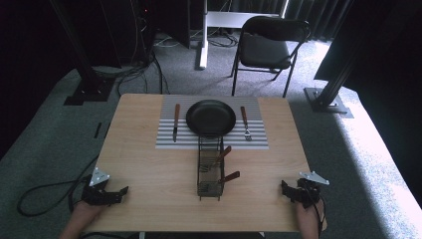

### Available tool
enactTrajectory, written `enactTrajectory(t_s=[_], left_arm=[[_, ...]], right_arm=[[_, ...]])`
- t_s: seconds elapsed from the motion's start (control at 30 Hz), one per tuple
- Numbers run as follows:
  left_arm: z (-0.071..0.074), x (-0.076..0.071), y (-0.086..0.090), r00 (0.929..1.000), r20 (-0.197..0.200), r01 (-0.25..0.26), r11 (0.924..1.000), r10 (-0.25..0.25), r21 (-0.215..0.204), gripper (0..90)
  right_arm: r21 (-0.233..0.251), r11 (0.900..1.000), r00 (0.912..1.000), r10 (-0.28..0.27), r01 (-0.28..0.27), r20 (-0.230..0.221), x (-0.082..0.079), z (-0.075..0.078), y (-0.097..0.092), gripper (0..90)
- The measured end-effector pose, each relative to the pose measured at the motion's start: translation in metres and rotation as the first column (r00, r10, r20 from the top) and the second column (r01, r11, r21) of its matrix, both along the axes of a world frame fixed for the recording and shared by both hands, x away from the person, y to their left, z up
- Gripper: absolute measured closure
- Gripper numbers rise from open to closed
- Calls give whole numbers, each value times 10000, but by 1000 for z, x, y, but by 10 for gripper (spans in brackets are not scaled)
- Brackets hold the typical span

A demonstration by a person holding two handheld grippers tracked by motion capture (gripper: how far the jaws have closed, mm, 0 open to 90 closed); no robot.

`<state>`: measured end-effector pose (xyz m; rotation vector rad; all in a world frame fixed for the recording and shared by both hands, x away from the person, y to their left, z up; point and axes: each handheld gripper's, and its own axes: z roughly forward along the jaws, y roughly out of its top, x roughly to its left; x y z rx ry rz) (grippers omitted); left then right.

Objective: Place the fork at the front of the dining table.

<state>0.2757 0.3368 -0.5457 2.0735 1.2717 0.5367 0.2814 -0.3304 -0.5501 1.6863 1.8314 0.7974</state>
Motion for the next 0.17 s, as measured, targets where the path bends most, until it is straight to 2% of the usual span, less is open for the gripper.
enactTrajectory(t_s=[0.17], left_arm=[[0,-1,-1,9999,-11,-157,9999,157,2,91]], right_arm=[[13,10000,10000,-1,1,-1,0,0,0,133]])
